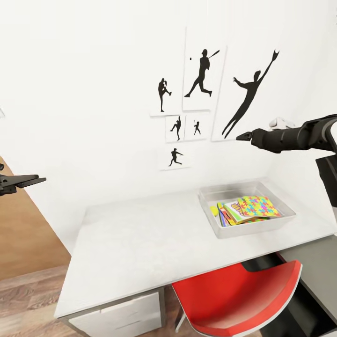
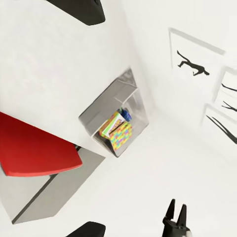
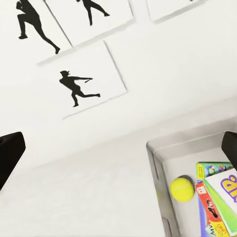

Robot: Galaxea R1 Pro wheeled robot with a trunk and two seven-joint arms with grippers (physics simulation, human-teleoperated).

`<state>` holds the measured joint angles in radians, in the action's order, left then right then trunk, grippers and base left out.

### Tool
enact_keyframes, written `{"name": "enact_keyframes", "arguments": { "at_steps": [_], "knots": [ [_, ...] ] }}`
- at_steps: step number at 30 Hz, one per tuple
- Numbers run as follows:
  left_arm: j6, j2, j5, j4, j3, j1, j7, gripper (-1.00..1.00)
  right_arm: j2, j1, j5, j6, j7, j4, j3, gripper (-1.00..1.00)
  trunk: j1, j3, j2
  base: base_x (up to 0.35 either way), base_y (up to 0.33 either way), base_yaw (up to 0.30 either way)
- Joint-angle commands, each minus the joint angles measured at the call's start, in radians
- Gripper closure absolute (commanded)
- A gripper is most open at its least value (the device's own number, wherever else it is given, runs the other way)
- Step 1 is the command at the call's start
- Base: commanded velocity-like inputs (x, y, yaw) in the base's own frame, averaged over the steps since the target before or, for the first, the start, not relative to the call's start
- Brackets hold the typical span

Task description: Put all the toys in the child's room - the three board games (two on the bed and one on the table), the two jigsaw puzzles on the table, and the tennis ball on the table - inside the toy box on the table in the child's room.

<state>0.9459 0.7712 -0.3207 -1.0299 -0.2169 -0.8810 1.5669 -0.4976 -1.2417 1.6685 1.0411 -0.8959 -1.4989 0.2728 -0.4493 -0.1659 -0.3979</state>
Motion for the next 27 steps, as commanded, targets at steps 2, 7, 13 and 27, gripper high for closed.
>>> {"name": "enact_keyframes", "arguments": {
  "at_steps": [2, 7, 13, 27],
  "knots": [
    [0.01, 0.0, 0.0, 0.002, 0.0, -0.001, 0.004, -1.0, -0.001, 0.013, 0.026, 0.003, -0.01, -0.001, -0.023, -1.0, -0.001, 0.001, -0.002, 0.0, 0.0, 0.0],
    [0.009, 0.0, 0.0, 0.003, -0.001, -0.001, 0.004, -1.0, -0.001, 0.035, 0.044, 0.006, -0.011, -0.001, -0.052, -1.0, -0.001, 0.009, -0.002, 0.0, 0.0, 0.0],
    [0.009, 0.0, 0.0, 0.004, 0.0, -0.001, 0.004, -1.0, -0.002, 0.049, 0.051, 0.006, -0.012, -0.001, -0.066, -1.0, -0.001, 0.019, -0.002, 0.0, 0.0, 0.0],
    [0.008, 0.0, 0.0, 0.004, 0.0, -0.001, 0.004, -1.0, -0.002, 0.056, 0.053, 0.006, -0.012, -0.001, -0.069, -1.0, -0.001, 0.043, -0.002, -0.086, 0.0, 0.0]
  ]
}}
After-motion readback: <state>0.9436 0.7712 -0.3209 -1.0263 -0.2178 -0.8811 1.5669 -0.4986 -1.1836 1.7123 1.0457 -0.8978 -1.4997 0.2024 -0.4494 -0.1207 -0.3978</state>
